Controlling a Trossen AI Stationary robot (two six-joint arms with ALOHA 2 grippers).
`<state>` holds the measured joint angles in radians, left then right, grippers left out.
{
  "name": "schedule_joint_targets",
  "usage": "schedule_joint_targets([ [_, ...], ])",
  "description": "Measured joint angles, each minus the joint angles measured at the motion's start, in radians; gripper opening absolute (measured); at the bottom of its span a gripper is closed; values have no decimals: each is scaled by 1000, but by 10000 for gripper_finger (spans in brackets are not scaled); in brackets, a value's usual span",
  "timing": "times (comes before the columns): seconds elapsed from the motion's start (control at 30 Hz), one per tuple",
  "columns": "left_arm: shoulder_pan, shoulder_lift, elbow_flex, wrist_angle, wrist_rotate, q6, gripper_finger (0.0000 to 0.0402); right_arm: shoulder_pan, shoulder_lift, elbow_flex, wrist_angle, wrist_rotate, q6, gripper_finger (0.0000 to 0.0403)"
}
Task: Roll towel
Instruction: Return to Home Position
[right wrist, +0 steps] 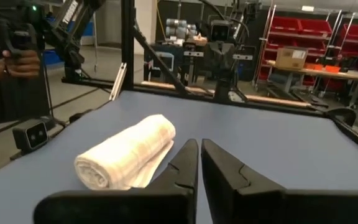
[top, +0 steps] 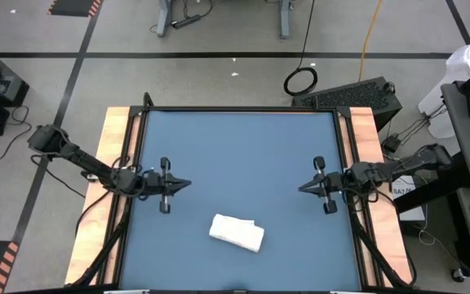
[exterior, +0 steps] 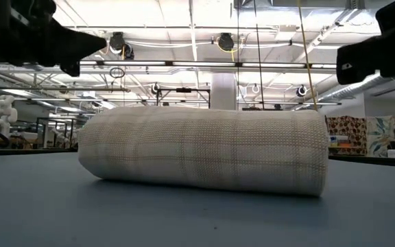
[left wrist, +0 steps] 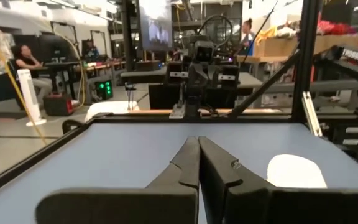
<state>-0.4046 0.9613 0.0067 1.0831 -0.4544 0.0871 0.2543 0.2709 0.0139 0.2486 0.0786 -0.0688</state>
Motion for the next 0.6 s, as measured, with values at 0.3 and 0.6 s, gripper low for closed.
schedule_joint_targets([
  [0.3, 64, -1, 0, -7, 80, 14, 1, 0, -29, 0, -24, 4, 3, 12],
  [0.6, 88, -192, -1, -179, 149, 27, 1, 0, -79, 0, -97, 31, 10, 12],
])
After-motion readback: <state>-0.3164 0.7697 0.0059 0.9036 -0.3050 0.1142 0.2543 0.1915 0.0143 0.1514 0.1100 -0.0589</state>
